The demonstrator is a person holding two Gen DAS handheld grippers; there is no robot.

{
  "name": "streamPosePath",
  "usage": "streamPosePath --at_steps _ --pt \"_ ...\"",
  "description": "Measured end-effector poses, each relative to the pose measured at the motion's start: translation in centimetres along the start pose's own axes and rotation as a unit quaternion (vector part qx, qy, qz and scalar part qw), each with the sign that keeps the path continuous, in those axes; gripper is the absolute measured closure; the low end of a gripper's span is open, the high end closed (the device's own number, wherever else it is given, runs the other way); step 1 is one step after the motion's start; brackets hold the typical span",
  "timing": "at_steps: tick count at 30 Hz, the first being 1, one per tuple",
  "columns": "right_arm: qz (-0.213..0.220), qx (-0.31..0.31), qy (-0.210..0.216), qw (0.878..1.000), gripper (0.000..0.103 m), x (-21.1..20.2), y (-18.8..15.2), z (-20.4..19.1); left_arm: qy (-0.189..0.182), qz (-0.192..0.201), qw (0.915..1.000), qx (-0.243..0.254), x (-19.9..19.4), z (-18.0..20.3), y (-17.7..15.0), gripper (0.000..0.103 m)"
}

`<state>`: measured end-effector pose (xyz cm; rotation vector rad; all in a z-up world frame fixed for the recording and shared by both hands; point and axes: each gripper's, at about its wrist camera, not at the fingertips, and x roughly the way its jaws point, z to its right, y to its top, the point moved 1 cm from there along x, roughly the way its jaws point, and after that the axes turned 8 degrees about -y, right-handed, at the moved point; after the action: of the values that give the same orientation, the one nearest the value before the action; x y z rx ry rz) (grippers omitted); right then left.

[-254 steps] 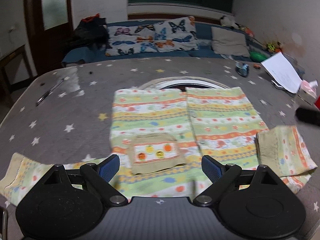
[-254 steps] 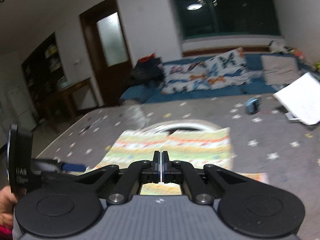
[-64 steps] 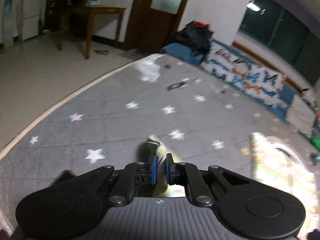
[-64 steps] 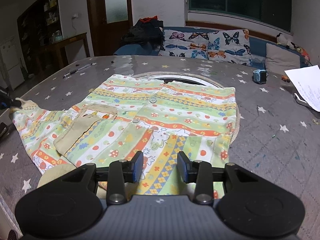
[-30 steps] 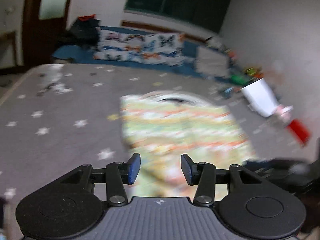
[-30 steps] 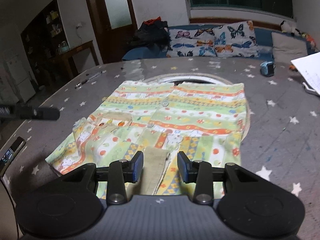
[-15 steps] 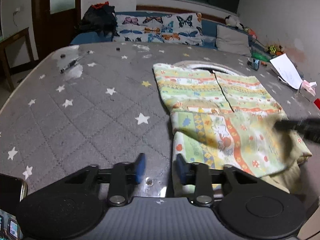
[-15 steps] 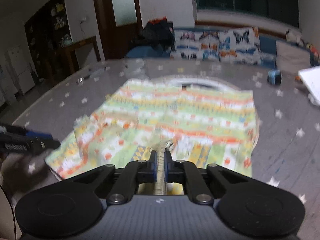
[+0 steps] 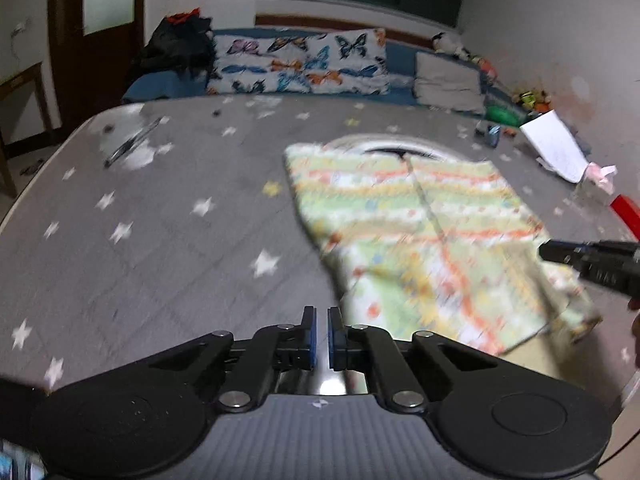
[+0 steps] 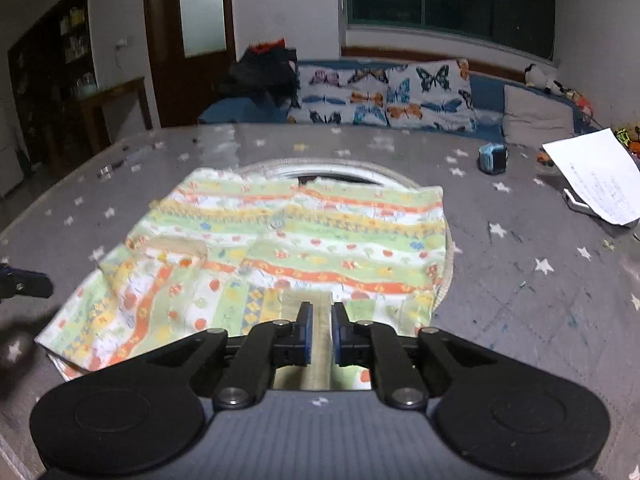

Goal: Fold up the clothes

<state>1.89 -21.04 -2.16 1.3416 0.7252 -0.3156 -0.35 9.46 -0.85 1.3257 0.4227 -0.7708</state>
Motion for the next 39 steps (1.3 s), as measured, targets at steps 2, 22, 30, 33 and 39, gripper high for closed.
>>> streamPosePath --at_steps 2,22,30,33,39 --pt "0.006 -0.008 0.012 1.000 0.088 0.0 0.0 -0.4 -0.012 -0.001 0.9999 0.003 1.1 0.7 1.0 0.096" --pt "-0.018 -0.054 0.040 0.998 0.080 0.7 -1.8 -1.2 0.036 -0.030 0.9988 0.011 5.4 0.4 2.0 0.090" --pt "-0.024 -0.103 0.037 0.994 0.072 -1.4 -3.1 -1.1 0.021 -0.020 0.9939 0.107 0.5 2.9 -1.8 0.079" --pt "-0.022 -0.114 0.032 0.993 0.070 -2.2 -3.7 -1.2 0.015 -0.018 0.9866 0.161 -0.8 4.8 -3.9 0.071" --pt "-0.016 -0.121 0.025 0.992 0.060 -4.1 -4.1 -0.5 0.014 -0.016 0.9534 0.301 -1.3 8.7 -8.1 0.061"
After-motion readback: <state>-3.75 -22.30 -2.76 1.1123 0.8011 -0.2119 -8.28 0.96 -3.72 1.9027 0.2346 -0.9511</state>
